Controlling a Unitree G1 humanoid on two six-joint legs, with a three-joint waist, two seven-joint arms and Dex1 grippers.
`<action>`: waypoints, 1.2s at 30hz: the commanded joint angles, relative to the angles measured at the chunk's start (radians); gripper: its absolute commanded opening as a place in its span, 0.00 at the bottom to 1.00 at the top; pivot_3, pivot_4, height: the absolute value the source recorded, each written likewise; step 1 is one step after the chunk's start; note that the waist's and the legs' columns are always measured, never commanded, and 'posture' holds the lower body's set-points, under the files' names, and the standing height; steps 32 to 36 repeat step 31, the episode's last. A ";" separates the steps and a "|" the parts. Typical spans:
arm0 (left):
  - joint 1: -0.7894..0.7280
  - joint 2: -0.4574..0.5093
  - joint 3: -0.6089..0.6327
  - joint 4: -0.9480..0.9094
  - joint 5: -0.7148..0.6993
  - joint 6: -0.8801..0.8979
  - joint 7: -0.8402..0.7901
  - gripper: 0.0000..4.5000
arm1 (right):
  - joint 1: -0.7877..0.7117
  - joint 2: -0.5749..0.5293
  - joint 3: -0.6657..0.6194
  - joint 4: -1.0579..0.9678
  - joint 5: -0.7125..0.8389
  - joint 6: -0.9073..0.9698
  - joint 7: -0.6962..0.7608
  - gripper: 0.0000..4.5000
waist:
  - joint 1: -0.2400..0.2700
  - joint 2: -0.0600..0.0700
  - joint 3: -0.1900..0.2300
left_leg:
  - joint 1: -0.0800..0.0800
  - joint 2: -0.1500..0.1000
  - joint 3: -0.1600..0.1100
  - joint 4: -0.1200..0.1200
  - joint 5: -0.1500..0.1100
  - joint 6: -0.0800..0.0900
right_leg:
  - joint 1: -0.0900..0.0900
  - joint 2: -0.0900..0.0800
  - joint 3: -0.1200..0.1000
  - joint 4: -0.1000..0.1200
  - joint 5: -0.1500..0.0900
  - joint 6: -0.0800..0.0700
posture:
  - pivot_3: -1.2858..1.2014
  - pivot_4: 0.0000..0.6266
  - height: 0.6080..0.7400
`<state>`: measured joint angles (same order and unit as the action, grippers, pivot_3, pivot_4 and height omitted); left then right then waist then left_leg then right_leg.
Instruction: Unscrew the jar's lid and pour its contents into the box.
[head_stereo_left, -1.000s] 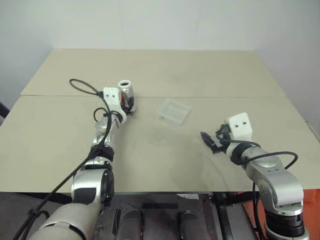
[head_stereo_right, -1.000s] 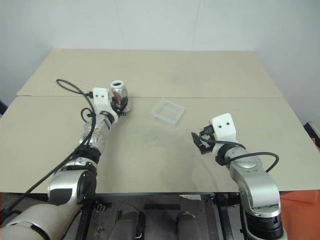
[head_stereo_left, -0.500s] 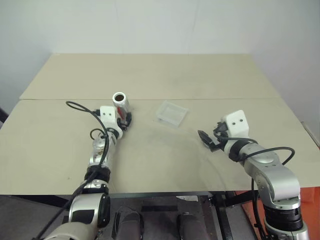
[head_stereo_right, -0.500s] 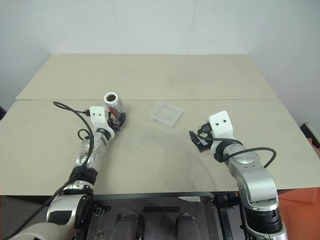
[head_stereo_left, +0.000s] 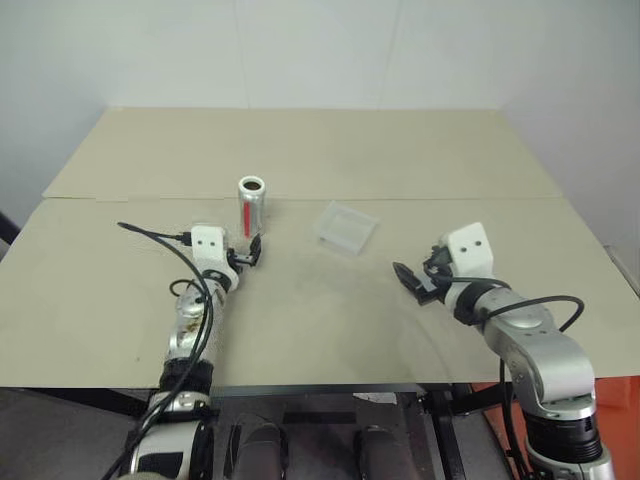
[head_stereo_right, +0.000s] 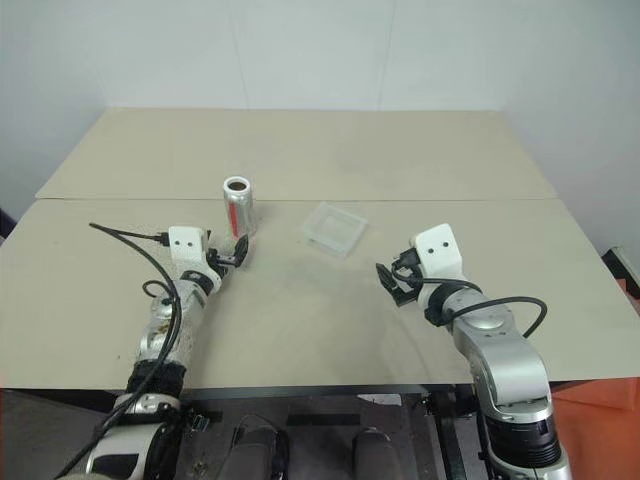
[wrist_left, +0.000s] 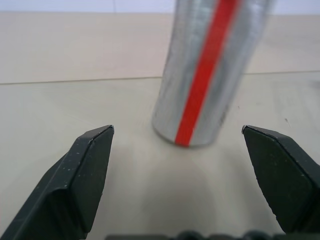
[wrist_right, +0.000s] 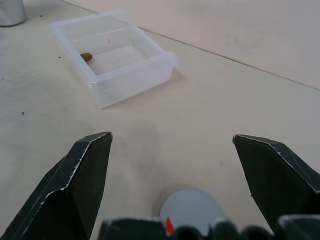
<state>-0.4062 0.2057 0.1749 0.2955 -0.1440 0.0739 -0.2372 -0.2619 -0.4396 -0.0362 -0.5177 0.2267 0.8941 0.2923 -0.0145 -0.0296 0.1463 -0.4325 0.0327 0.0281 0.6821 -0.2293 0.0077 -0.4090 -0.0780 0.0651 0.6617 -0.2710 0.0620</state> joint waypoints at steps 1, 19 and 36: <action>0.088 0.030 0.001 -0.251 -0.030 0.103 -0.005 1.00 | -0.016 0.011 0.005 -0.014 0.005 -0.028 0.006 1.00 | -0.001 0.000 0.000 | 0.001 0.000 -0.001 0.000 0.000 0.000 | 0.001 0.000 0.000 0.000 0.000 0.000 | 0.52 0.24 1.00; 0.533 0.368 0.283 -0.902 -0.561 0.453 -0.264 1.00 | 0.054 -0.445 -0.209 0.157 0.266 -0.448 0.824 1.00 | 0.002 0.000 0.001 | 0.026 0.001 0.005 -0.004 -0.002 0.003 | 0.026 -0.001 0.001 -0.015 -0.001 -0.001 | 0.52 0.24 1.00; 0.550 0.340 0.294 -0.940 -0.537 0.389 -0.244 1.00 | -0.012 -0.590 -0.231 0.307 0.260 -0.532 0.946 1.00 | 0.000 -0.002 0.002 | 0.026 0.002 0.010 -0.005 -0.002 0.003 | 0.024 0.000 0.005 -0.015 0.000 -0.002 | 0.52 0.24 1.00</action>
